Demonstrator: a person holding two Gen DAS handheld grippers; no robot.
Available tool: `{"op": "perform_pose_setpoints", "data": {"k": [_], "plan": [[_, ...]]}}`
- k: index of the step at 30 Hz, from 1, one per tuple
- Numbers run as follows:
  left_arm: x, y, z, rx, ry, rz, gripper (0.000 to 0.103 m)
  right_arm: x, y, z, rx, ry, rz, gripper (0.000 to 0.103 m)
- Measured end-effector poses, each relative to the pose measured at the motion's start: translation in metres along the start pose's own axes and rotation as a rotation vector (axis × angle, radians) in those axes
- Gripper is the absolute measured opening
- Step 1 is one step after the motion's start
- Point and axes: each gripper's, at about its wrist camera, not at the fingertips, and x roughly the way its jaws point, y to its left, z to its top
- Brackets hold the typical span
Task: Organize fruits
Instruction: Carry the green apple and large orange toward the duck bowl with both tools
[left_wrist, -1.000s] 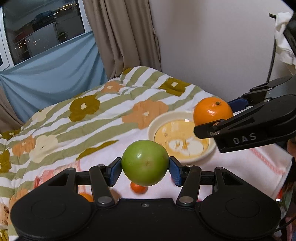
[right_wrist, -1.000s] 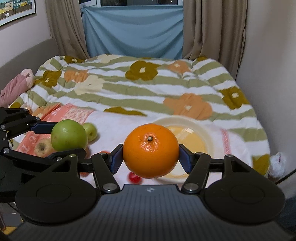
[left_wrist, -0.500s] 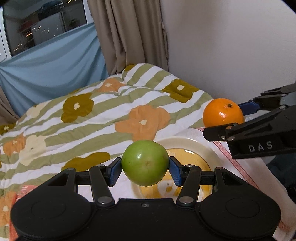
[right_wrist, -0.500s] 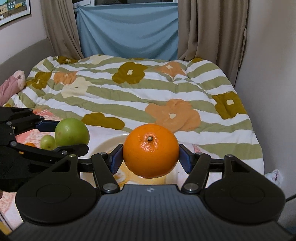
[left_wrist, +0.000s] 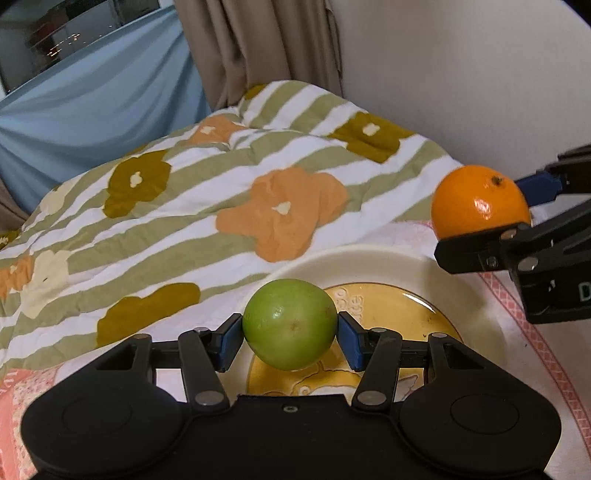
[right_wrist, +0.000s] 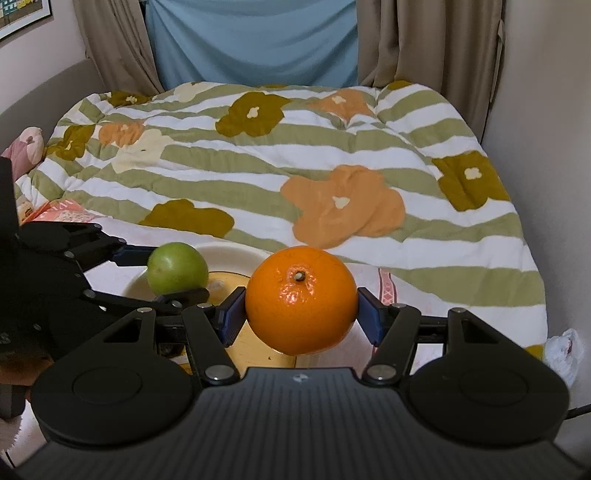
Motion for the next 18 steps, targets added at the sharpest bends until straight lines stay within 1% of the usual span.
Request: {"op": "perform_pose_setpoints", "data": {"k": [8, 9, 11, 12, 14, 18], "plan": [[0.014, -0.009, 0.003, 0.025, 0.025, 0.038, 0.060, 0.010, -0.008, -0.001, 0.007, 0.013, 0.012, 0.078], [0.013, -0.009, 0.004, 0.031, 0.017, 0.044, 0.063, 0.010, -0.008, -0.001, 0.010, 0.015, 0.014, 0.078], [0.009, -0.010, 0.006, 0.052, 0.000, 0.063, 0.091, 0.012, -0.009, -0.001, 0.013, 0.017, 0.018, 0.078], [0.005, -0.011, 0.007, 0.060, -0.009, 0.066, 0.094, 0.012, -0.009, -0.001, 0.014, 0.018, 0.020, 0.078], [-0.002, -0.009, 0.007, 0.053, -0.014, 0.063, 0.094, 0.013, -0.009, 0.000, 0.014, 0.019, 0.027, 0.078], [-0.012, -0.004, 0.002, 0.041, 0.004, 0.053, 0.095, 0.017, -0.007, 0.000, -0.007, 0.020, 0.043, 0.078]]}}
